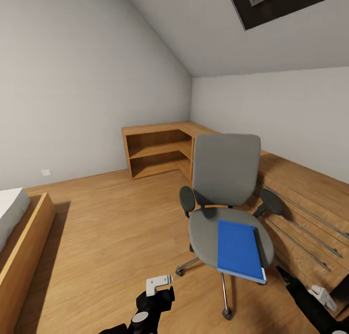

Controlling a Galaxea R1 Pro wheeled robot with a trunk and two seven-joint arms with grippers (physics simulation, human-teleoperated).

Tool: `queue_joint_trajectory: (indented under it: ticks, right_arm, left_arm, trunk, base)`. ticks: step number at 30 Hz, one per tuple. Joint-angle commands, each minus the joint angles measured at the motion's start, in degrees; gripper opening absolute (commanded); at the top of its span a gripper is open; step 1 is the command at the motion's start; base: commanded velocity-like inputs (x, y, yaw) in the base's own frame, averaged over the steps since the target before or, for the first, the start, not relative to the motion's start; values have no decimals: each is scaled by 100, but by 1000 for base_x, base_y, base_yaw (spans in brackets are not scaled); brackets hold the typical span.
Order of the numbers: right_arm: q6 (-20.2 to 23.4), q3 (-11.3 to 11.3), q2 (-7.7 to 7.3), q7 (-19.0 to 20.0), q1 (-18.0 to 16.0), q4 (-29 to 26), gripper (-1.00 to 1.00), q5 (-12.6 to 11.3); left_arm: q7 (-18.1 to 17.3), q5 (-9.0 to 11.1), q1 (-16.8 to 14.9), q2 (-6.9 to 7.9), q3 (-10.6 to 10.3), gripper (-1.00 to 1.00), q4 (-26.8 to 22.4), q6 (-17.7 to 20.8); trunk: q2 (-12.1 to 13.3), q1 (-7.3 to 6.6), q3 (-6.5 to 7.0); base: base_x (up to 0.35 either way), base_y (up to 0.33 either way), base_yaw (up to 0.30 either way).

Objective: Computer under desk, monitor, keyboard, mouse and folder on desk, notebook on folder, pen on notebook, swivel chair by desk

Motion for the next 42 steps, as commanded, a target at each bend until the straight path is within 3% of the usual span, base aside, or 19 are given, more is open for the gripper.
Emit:
queue_joint_trajectory:
  ticks: [1,14,32,35,42]
  right_arm:
    - [81,-5,5,14,-5,-2,100,-41]
    - [128,173,29,39,-5,-1,100,-41]
    - [120,176,26,42,-5,-1,100,-41]
    - [116,180,28,42,-5,-1,100,-41]
    - [107,183,37,52,-5,-1,100,-34]
  left_arm:
    - [14,56,-10,0,-20,100,-8,-56]
    - [5,52,-10,-6,-29,100,-10,-45]
    - [5,60,-10,-9,-29,100,-10,-37]
    - [5,60,-10,-12,-29,100,-10,-35]
    - [5,60,-10,-18,-29,100,-10,-36]
  trunk:
    - [-44,22,-24]
    - [-446,242,-204]
    - [-1167,637,-527]
    - [-1167,637,-527]
    - [-1448,791,-652]
  base:
    - [0,0,0]
    - [0,0,0]
    - [0,0,0]
    - [0,0,0]
    - [0,0,0]
